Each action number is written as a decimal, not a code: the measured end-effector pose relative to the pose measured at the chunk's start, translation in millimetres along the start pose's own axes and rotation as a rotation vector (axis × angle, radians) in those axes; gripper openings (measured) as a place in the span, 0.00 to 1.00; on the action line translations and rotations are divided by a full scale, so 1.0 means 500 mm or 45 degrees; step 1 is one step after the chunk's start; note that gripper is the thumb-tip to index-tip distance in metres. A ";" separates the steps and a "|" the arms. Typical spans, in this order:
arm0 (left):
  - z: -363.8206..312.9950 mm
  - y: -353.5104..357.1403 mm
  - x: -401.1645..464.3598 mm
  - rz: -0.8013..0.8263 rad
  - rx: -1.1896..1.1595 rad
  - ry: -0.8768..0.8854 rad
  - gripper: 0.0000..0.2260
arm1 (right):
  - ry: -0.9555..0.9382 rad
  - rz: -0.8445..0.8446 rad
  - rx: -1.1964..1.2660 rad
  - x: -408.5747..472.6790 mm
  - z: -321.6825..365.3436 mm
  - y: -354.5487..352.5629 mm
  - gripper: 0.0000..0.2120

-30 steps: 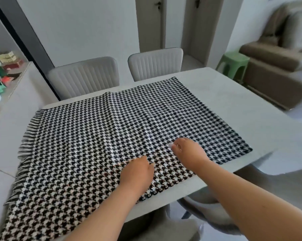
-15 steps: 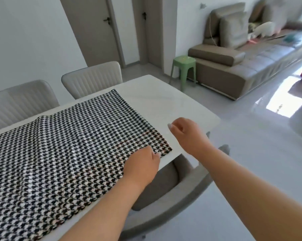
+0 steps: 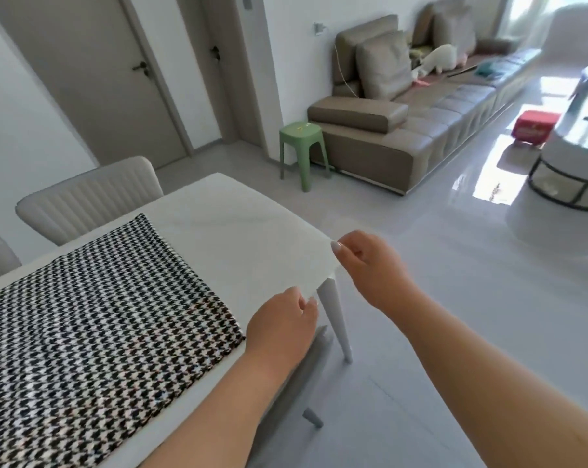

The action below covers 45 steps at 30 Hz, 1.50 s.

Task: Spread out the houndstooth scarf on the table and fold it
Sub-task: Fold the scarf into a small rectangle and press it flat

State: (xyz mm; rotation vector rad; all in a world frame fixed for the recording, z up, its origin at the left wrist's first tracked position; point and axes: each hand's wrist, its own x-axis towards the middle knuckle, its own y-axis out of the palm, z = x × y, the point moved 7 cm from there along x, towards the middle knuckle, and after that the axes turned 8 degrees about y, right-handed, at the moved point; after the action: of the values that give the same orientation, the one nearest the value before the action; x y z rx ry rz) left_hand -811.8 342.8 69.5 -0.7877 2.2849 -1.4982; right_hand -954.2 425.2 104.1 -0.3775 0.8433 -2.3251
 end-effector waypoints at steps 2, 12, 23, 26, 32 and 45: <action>-0.017 0.017 0.034 0.005 -0.033 -0.004 0.14 | 0.018 -0.018 0.028 0.024 -0.023 -0.021 0.11; -0.031 0.087 0.263 0.006 -0.140 -0.103 0.15 | 0.065 -0.021 0.059 0.260 -0.086 -0.084 0.10; -0.018 0.051 0.474 -0.119 -0.143 -0.282 0.16 | -0.070 0.195 -0.032 0.529 -0.046 -0.051 0.15; 0.004 0.052 0.520 -0.158 -0.112 -0.394 0.16 | -0.139 0.284 -0.016 0.606 -0.039 -0.028 0.15; 0.020 0.079 0.649 -0.279 -0.112 -0.663 0.14 | -0.315 0.517 -0.057 0.790 -0.048 -0.003 0.14; 0.061 0.094 0.706 -0.543 -0.183 -1.224 0.14 | -0.473 1.003 0.023 1.006 -0.026 0.125 0.11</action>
State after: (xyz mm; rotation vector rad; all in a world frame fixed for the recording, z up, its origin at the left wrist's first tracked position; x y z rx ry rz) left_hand -1093.6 126.4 31.7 -1.6620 1.5338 -0.7695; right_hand -1314.0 68.9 79.2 -0.3674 0.6293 -1.4748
